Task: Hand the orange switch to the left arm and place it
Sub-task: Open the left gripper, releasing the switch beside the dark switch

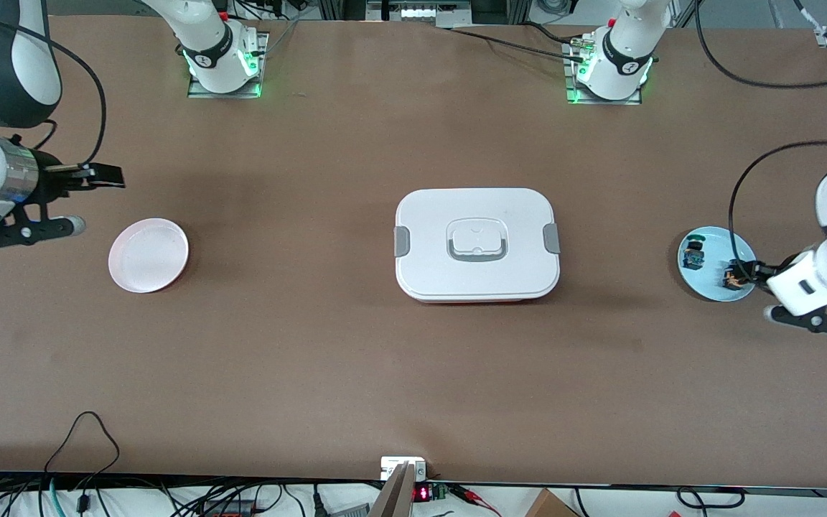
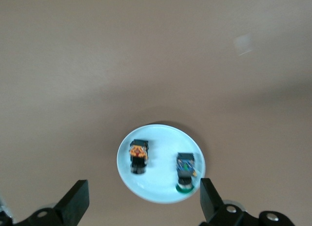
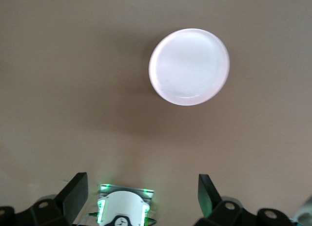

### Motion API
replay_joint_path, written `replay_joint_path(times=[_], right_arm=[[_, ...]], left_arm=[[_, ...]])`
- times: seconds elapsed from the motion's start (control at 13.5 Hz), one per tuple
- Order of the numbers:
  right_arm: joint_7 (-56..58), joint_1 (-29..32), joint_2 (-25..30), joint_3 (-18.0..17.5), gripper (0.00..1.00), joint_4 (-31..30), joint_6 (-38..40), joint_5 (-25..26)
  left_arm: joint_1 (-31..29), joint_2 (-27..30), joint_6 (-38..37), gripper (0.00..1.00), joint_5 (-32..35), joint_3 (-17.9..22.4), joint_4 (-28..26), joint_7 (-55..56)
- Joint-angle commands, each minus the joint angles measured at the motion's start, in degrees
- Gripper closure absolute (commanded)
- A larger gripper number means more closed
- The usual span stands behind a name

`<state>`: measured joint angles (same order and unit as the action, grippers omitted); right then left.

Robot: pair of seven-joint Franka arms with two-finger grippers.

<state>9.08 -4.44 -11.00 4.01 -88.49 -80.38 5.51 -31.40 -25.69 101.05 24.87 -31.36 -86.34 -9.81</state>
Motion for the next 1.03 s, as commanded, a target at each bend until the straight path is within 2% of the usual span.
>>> replay_joint_path(times=[0.0,0.22,0.3,0.37,0.59,0.66,0.81,0.96], right_arm=[[-1.00,3.55,1.33,0.04,0.00,2.43,-4.05,1.35],[-5.63,3.56,1.42,1.43,0.00,7.36,-4.44,0.64],[-6.44,4.00,2.73,1.88,0.00,7.02,-3.91,-2.58],[-6.36,4.52,4.31,2.32,0.00,5.45,-4.87,-5.14],[-6.36,4.53,10.89,2.32,0.00,-4.64,-10.66,-5.34],[-6.45,4.53,12.04,2.32,0.00,-6.15,-9.89,-5.34],[-6.45,4.53,12.06,2.23,0.00,-5.30,-8.22,-5.16],[-6.62,4.26,12.06,1.88,0.00,-4.68,-7.86,-4.99]], left_arm=[[-0.41,-0.77,-7.60,0.00,-0.96,-4.40,9.32,-0.56],[-0.59,-0.42,-12.60,0.00,-1.23,-8.97,14.43,-0.83],[-0.33,-0.33,-15.93,0.00,-0.88,-10.46,15.40,-0.65],[-0.15,-0.16,-18.58,0.00,-0.61,-12.74,15.67,0.05],[-0.06,1.25,-19.22,0.00,-1.05,-15.04,15.67,5.05],[-0.06,1.95,-19.22,0.00,-1.22,-15.57,15.67,5.24],[0.02,3.88,-19.31,0.00,-1.57,-15.84,15.59,5.41],[0.81,5.46,-22.10,0.00,-5.59,-16.45,15.59,7.51]])
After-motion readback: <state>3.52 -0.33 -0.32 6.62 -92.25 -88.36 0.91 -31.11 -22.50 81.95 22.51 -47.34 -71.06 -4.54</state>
